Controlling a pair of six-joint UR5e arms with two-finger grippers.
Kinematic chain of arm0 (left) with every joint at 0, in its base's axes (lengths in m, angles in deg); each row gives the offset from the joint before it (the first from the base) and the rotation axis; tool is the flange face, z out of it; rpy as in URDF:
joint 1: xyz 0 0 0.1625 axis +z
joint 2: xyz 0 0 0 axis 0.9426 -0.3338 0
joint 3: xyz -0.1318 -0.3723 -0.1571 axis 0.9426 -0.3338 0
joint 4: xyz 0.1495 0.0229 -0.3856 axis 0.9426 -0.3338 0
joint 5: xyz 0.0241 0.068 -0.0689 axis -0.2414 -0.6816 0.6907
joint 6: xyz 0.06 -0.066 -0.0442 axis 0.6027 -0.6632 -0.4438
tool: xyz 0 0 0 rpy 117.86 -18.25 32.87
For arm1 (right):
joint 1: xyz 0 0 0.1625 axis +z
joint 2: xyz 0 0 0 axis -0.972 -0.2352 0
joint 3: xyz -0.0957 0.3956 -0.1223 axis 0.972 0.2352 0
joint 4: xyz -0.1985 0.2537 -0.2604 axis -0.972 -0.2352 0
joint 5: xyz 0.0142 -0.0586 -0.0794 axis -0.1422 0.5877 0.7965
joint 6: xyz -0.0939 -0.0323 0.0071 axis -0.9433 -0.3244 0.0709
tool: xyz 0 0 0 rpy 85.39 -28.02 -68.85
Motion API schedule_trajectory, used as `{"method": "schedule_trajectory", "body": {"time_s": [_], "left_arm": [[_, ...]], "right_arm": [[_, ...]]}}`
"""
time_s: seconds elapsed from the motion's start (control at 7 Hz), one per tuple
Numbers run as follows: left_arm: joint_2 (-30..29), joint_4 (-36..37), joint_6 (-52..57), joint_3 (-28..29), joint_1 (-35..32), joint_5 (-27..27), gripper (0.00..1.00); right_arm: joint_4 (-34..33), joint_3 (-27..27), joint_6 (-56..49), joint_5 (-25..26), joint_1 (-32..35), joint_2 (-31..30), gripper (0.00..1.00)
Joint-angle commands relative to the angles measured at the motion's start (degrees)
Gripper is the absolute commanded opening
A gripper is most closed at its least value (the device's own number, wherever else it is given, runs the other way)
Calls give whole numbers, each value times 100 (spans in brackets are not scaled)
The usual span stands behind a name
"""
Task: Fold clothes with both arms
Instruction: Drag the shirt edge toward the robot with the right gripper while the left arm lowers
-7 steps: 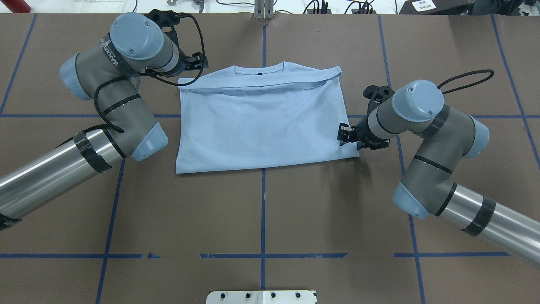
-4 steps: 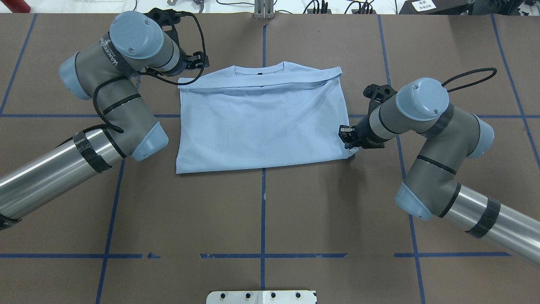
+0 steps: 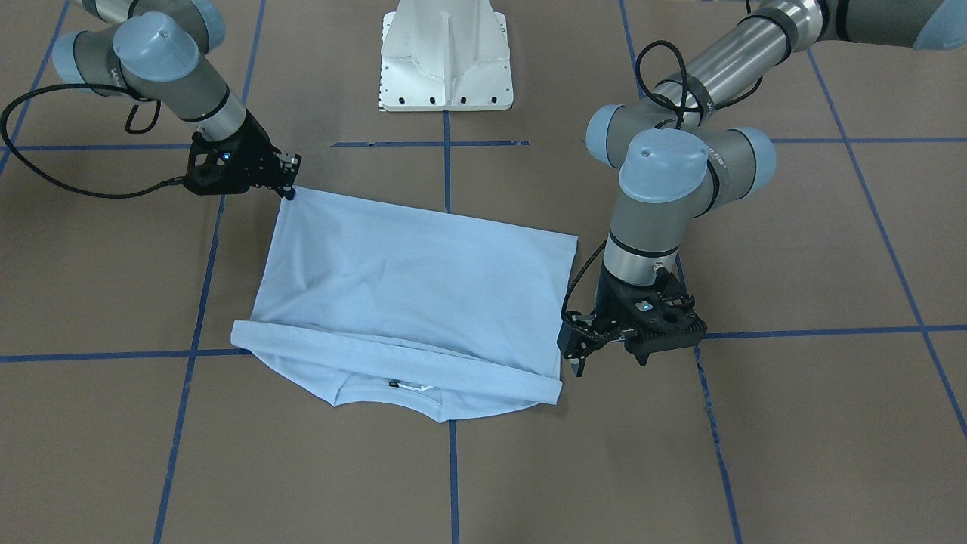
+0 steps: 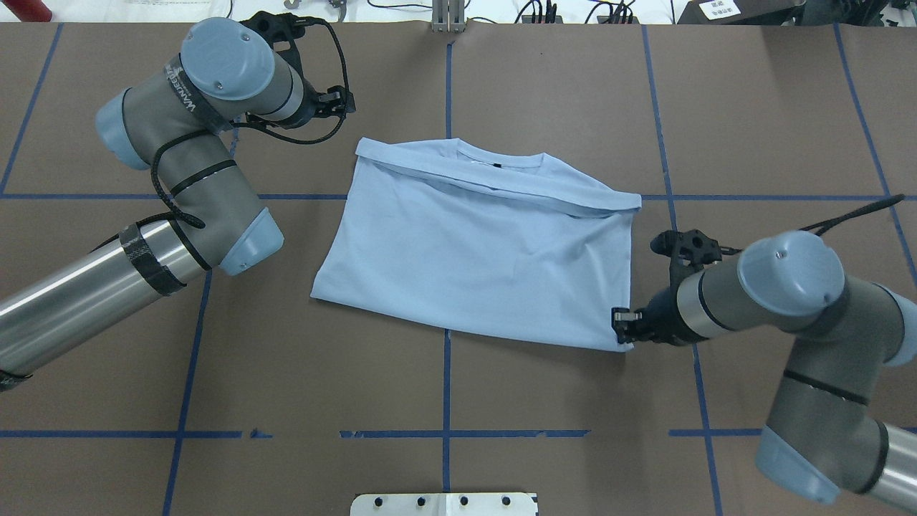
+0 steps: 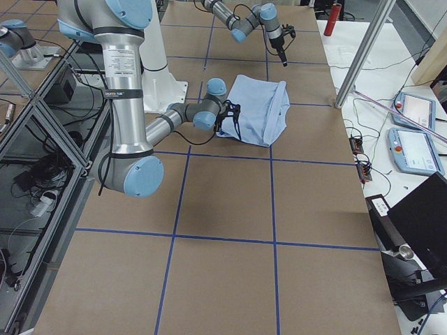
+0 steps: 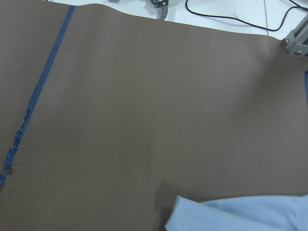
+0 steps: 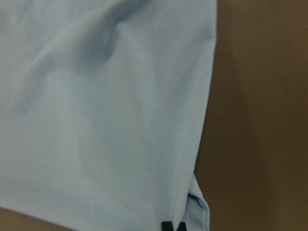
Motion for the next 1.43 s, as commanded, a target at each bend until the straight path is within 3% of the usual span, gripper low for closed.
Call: {"method": "schedule_trajectory", "body": {"time_s": [0.0,0.29,0.43,0.57,1.0,1.29], "left_arm": [[23,-7,6,-12,0,-3,99],[23,-16,6,-12,9,6,99],[14,-16,-3,-64,44,23,99],[32,1,-3,-178,148,67,99],[873,45,-1700,-1424,737,540,99],[919,159,-3134,-1506,1263,376,95]], "right_arm": [[0,-769,432,363,-1124,-429,0],[0,-824,433,355,-1497,-552,0],[0,-894,433,329,-1542,-579,12],[9,-921,433,372,-1542,-579,99],[26,-1097,424,443,-588,-300,100],[44,-1106,424,443,-33,-149,100]]}}
